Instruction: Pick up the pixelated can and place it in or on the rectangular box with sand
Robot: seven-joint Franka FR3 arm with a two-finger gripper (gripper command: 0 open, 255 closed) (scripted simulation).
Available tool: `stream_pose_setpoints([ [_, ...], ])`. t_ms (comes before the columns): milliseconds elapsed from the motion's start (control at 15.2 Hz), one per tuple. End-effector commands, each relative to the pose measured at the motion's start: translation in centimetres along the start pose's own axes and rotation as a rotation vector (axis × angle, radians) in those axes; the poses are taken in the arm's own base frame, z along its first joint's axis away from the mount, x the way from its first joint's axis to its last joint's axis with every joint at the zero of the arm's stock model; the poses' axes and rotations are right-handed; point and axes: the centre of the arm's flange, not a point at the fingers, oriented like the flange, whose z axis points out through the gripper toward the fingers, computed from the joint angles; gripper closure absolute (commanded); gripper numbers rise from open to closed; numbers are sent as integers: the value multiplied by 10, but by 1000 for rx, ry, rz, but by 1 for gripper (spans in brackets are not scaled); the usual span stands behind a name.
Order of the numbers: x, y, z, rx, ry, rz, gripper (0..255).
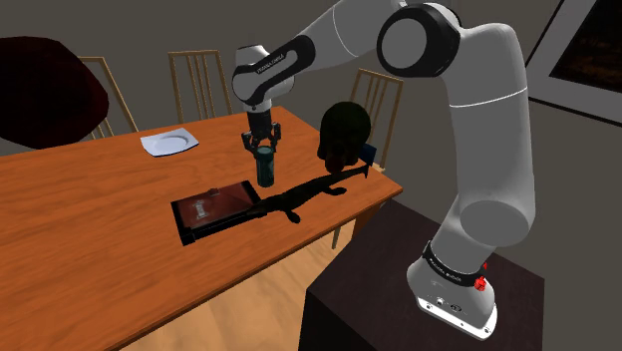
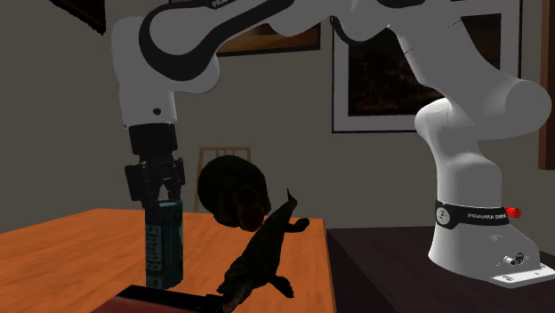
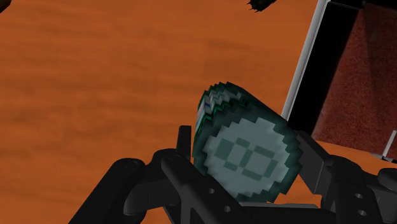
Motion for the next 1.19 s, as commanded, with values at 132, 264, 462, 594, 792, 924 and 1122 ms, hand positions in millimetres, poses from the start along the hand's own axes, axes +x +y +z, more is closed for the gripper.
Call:
stream_pose_setpoints([
  [132, -1, 1, -10, 0, -1, 0, 255],
  [264, -3, 1, -20, 0, -1, 0, 255],
  [462, -4, 2, -36, 0, -1, 0, 255],
  [594, -6, 3, -46, 0, -1, 0, 255],
  [792, -8, 3, -62, 0, -1, 0, 255],
  [924, -9, 4, -73, 0, -1, 0, 255],
  [1122, -11, 5, -88, 0, -1, 0, 255],
])
